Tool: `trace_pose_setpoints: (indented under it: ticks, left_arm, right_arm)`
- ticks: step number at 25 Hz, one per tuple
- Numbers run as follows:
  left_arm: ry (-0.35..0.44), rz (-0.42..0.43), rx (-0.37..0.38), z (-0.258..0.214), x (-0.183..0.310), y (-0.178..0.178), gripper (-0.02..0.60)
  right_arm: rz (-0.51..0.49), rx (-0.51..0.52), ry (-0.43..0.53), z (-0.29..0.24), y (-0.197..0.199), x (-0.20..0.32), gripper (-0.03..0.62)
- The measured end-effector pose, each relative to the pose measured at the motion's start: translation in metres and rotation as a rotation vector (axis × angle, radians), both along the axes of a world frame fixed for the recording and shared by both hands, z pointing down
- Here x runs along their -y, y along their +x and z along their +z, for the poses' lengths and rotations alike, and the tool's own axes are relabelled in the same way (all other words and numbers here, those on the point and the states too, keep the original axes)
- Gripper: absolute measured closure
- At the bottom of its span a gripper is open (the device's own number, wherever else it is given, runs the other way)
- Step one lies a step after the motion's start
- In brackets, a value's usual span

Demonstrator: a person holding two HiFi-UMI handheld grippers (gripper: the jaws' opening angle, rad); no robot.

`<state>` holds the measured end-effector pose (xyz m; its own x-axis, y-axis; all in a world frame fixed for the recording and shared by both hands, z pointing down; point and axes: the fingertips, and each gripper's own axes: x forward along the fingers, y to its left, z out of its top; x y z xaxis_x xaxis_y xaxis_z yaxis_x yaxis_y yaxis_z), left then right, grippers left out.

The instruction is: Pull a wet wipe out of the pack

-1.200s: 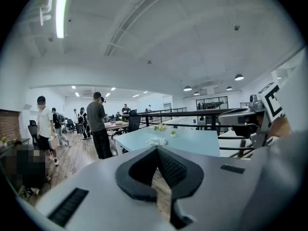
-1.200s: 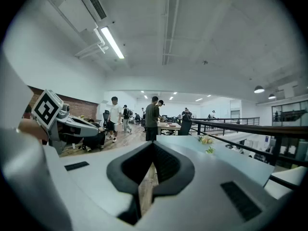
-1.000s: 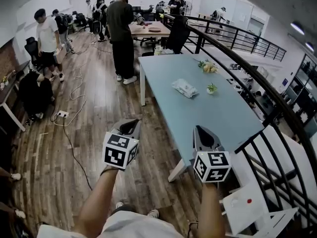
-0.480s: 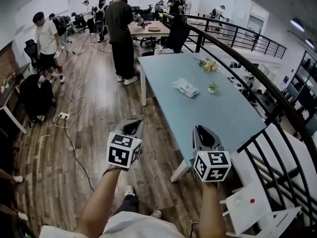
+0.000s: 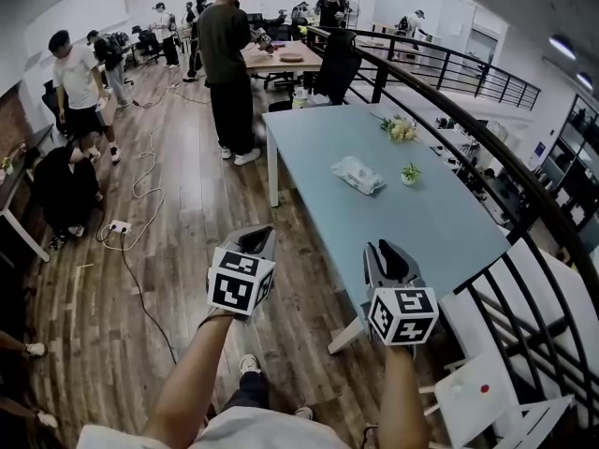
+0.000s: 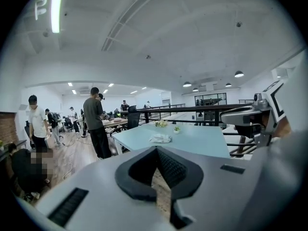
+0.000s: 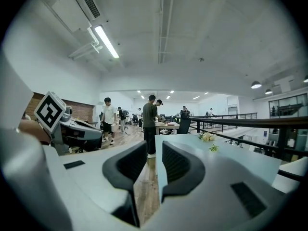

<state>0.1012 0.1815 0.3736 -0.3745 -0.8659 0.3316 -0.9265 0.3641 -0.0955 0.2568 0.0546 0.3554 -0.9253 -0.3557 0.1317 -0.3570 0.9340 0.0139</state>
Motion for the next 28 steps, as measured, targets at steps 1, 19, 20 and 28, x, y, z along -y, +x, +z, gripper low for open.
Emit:
trace_pose_setpoints:
  ticks: [1, 19, 20, 28]
  left_arm:
    - [-0.006, 0.005, 0.005, 0.000, 0.002, -0.004, 0.591]
    - [-0.018, 0.093, -0.002, -0.001, 0.060, -0.125, 0.591]
    - [-0.017, 0.097, -0.004, -0.001, 0.062, -0.132, 0.591]
    - [-0.021, 0.146, -0.025, 0.005, 0.076, -0.174, 0.591]
  right_arm:
    - [0.002, -0.001, -0.005, 0.001, -0.005, 0.002, 0.509]
    - [0.096, -0.008, -0.042, -0.002, -0.112, 0.049, 0.392]
    - [0.101, -0.010, -0.044, -0.002, -0.119, 0.050, 0.382]
    - [0.151, -0.020, -0.068, 0.000, -0.155, 0.055, 0.332]
